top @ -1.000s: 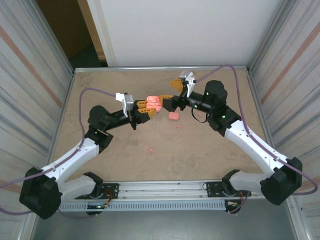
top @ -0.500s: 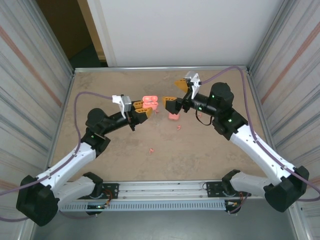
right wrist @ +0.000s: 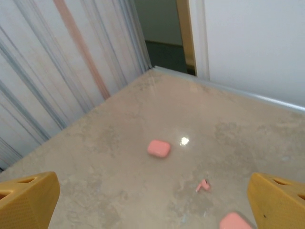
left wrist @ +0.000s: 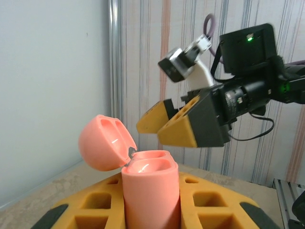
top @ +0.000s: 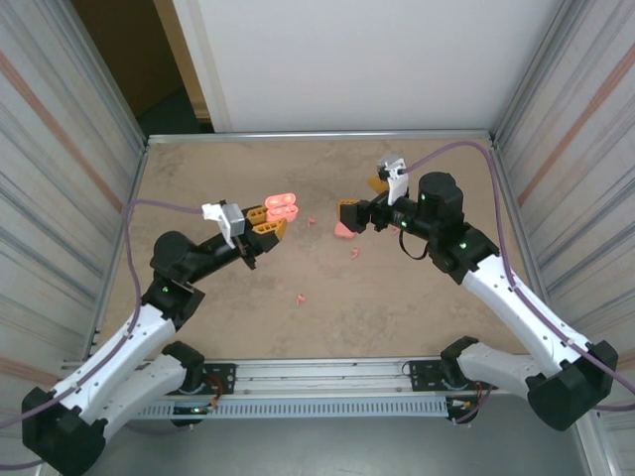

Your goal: Insert the wireless bluetooth earbuds into the charging case

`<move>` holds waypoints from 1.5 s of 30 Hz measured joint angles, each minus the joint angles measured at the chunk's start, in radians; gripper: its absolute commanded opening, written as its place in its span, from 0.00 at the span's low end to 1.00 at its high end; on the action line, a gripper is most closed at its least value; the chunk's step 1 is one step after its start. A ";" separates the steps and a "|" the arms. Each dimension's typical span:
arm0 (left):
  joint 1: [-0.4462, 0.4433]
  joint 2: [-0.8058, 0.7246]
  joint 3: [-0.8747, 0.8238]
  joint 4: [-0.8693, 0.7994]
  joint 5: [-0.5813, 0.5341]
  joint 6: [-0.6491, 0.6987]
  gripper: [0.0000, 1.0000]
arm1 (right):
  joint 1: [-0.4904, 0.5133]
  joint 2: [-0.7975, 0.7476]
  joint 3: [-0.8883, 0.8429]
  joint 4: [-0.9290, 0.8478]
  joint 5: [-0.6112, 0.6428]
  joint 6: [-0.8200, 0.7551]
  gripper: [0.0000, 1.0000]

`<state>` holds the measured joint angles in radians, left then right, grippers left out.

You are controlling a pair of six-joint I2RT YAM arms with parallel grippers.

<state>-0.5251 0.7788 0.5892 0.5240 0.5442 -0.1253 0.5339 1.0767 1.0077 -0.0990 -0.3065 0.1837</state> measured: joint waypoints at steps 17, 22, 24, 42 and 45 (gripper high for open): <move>0.000 -0.109 -0.010 -0.130 -0.014 0.064 0.00 | -0.013 0.436 0.094 -0.089 -0.001 0.010 0.82; 0.000 -0.127 -0.010 -0.169 -0.014 0.089 0.00 | -0.013 0.571 0.165 -0.091 -0.004 0.011 0.76; 0.000 -0.132 -0.010 -0.183 -0.014 0.097 0.00 | -0.013 0.626 0.202 -0.095 -0.003 0.011 0.72; 0.000 -0.134 -0.010 -0.210 -0.014 0.104 0.00 | 0.004 1.064 0.564 -0.137 -0.007 0.026 0.56; 0.000 -0.134 -0.010 -0.210 -0.014 0.105 0.00 | 0.012 1.102 0.602 -0.150 -0.008 0.026 0.55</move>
<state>-0.5251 0.6453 0.5789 0.3141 0.5301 -0.0200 0.5457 2.1788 1.6093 -0.2489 -0.3149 0.2096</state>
